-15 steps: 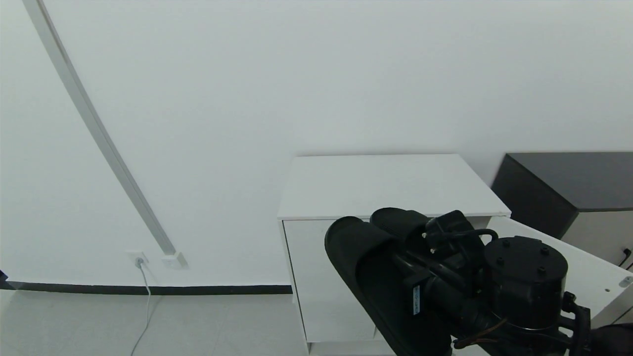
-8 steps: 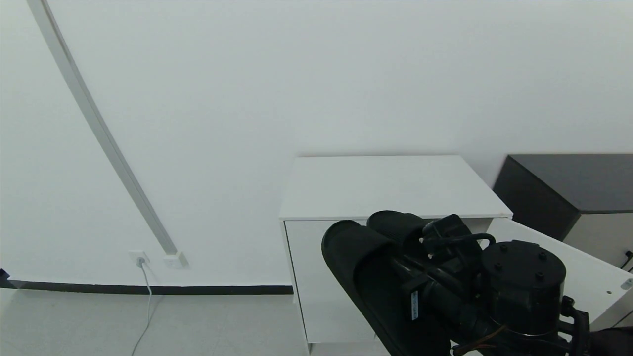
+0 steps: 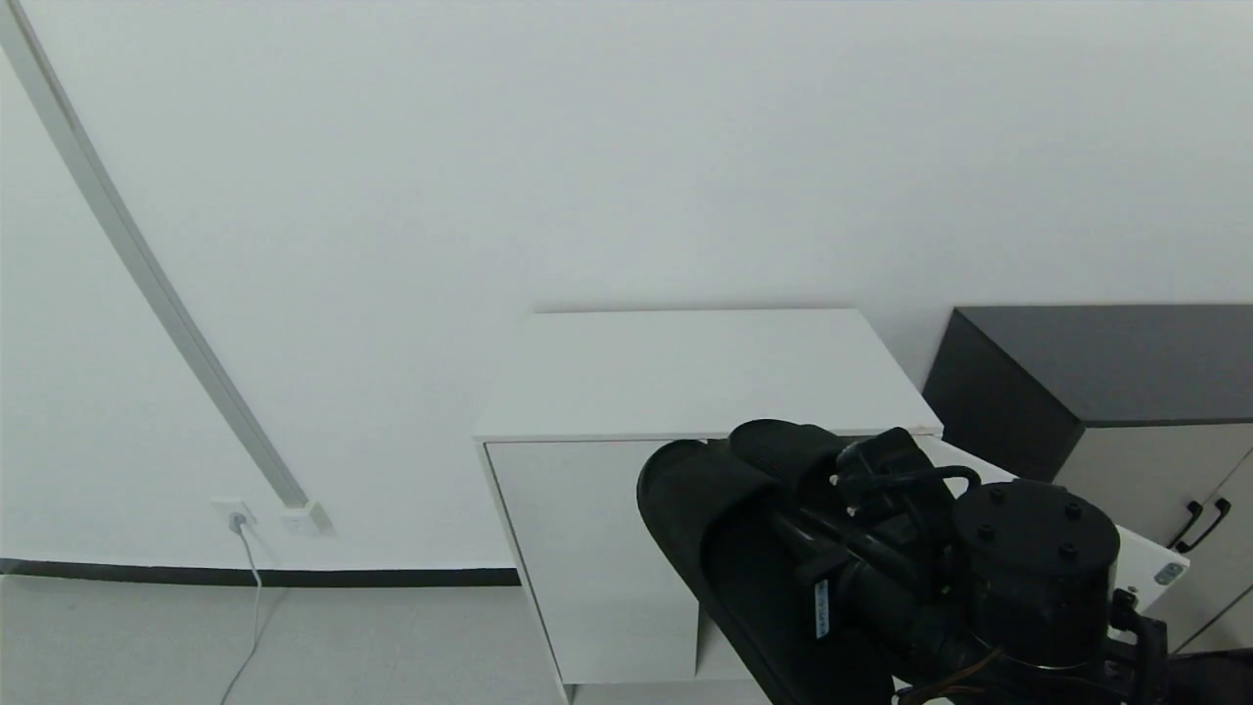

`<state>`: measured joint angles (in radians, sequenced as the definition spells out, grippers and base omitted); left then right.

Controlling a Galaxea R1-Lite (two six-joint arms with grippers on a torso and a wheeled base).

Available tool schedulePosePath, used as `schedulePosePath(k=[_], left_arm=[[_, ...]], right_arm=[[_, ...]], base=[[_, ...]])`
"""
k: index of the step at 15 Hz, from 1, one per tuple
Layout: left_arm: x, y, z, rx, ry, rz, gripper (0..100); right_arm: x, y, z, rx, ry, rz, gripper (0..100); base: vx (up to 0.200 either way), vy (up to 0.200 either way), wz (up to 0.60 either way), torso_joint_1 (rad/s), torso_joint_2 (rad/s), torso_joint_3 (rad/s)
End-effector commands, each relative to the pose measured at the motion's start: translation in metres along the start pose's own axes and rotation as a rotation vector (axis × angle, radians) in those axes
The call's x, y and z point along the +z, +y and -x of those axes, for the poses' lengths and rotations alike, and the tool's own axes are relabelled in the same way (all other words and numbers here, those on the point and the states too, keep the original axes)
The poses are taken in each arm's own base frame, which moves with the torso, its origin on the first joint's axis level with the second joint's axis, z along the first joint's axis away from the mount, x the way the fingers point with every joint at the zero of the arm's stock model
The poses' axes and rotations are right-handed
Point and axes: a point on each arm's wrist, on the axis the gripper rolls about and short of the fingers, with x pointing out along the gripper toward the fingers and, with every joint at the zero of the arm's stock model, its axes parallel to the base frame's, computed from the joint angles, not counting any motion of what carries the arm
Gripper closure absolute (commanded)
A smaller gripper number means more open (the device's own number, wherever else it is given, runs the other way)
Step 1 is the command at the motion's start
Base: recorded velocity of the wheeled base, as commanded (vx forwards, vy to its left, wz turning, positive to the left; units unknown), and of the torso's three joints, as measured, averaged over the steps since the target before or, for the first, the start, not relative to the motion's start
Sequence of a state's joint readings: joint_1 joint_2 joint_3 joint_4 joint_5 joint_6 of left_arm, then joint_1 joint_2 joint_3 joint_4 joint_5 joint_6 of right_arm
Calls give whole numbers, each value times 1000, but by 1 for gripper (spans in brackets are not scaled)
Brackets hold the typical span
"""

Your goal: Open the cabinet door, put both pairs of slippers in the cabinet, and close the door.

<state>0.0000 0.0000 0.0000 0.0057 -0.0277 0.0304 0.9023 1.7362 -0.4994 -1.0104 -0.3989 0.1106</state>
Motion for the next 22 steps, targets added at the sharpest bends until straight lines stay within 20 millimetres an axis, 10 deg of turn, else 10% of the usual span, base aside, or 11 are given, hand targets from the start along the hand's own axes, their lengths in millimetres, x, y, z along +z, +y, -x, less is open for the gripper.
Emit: schedulePosePath(k=[1, 22], left_arm=[[0, 0, 0, 0, 0, 0, 100], [0, 0, 0, -1, 0, 3, 100]], right_arm=[[-1, 0, 0, 1, 5, 2, 100], [-9, 1, 3, 24, 31, 13, 100]], base=[[0, -200, 0, 7, 2, 2], [0, -38, 0, 1, 1, 0]])
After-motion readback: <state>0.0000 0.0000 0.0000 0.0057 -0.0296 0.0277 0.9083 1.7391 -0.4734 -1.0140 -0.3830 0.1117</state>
